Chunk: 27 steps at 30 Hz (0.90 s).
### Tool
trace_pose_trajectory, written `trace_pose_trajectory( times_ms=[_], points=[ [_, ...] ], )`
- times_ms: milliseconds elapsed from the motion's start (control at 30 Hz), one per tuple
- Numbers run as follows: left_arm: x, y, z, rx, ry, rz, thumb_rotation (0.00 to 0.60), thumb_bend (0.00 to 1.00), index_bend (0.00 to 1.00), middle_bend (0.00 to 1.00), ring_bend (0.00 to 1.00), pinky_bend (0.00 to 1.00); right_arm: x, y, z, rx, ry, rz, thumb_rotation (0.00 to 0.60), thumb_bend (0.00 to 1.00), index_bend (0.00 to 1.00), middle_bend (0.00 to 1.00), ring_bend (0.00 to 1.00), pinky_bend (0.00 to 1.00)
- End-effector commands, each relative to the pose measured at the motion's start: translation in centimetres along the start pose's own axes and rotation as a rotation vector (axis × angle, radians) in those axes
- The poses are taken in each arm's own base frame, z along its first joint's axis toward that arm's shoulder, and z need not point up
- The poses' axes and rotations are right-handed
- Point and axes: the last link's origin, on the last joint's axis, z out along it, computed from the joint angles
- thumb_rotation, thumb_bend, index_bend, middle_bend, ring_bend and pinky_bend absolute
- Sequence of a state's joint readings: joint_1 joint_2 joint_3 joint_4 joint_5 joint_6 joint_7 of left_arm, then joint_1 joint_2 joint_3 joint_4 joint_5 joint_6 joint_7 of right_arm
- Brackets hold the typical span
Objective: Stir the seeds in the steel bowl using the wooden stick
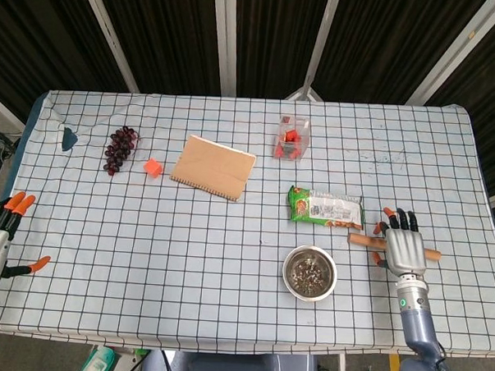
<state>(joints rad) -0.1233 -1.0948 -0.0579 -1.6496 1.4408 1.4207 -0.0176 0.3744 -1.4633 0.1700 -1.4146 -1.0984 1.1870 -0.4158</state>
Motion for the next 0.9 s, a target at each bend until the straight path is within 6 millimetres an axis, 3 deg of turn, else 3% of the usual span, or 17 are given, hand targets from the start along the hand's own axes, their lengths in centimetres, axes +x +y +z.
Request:
trace_pose_trajectory(
  times_ms=[33, 667, 900],
  points=[
    [0.0, 0.0, 0.0, 0.000, -0.001, 0.000, 0.600, 0.08, 0.00, 0.00, 0.00, 0.00, -0.1, 0.0, 0.2, -0.006, 0.002, -0.003, 0.600, 0.29, 0.44, 0.18, 0.00, 0.00],
    [0.0, -0.1, 0.1, 0.005, -0.002, -0.002, 0.600, 0.08, 0.00, 0.00, 0.00, 0.00, -1.6, 0.0, 0.9, -0.022, -0.023, -0.005, 0.600, 0.29, 0.44, 0.19, 0.00, 0.00],
    [0.0, -0.1, 0.1, 0.007, -0.004, -0.003, 0.600, 0.08, 0.00, 0.00, 0.00, 0.00, -2.1, 0.1, 0.9, -0.028, -0.027, -0.008, 0.600, 0.29, 0.45, 0.29, 0.01, 0.00]
  ],
)
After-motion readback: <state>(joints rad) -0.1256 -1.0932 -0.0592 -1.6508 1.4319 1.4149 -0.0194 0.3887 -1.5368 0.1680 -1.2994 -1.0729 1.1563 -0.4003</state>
